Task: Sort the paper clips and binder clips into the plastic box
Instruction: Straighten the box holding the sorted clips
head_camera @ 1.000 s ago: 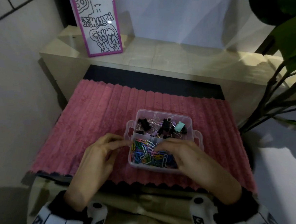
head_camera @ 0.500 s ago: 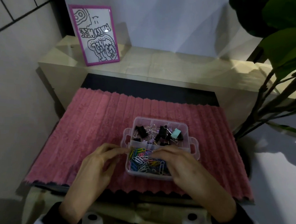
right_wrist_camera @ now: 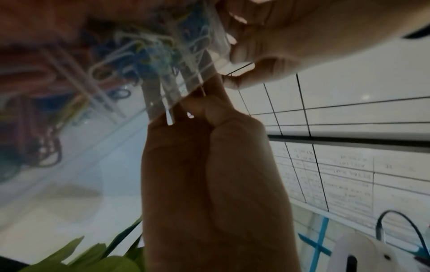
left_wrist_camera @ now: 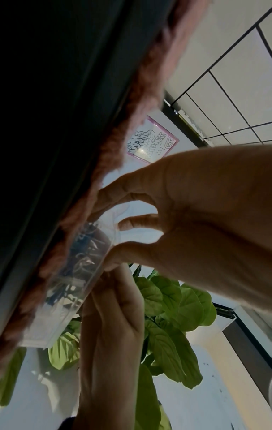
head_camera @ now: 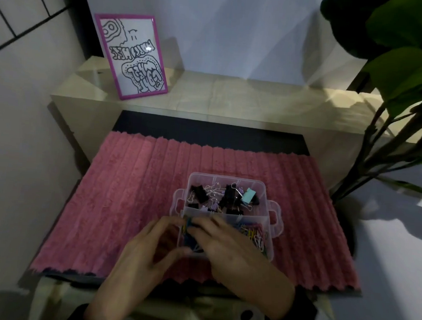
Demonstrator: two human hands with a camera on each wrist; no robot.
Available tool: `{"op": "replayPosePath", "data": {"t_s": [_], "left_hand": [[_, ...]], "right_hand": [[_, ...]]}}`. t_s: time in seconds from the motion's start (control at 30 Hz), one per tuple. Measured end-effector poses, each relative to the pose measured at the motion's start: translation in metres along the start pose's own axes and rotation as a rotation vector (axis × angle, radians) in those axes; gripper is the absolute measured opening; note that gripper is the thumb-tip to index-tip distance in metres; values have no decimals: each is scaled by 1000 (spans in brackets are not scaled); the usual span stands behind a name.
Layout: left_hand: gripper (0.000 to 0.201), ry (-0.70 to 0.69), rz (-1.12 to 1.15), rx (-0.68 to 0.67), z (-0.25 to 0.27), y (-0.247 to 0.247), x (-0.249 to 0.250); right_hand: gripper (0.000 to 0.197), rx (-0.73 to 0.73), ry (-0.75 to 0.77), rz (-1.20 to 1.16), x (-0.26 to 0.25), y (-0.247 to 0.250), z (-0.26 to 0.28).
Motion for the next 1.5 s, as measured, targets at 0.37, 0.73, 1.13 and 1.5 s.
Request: {"op": "replayPosePath", "data": {"t_s": [0.37, 0.73, 1.13, 1.5], "left_hand": [[61, 98, 80, -52, -3, 0, -14], [56, 353, 46, -304, -44, 20, -9], [50, 407, 124, -419, -29, 1, -4], [23, 599, 407, -326, -19, -1, -12]], "right_hand": [[33, 540, -209, -375, 95, 58, 77], [39, 14, -224, -281, 106, 23, 13], [54, 116, -413, -387, 146, 80, 54], [46, -356, -356, -147, 117, 53, 35]]}}
Point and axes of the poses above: each hand's wrist, its own z-axis away from the middle knuckle, its own y-axis out of the back of the hand, x = y × z, the point moved 10 cm from there along -z, towards the middle knuckle, and after that the axes turned 8 degrees about -x, right-handed, at the moved point
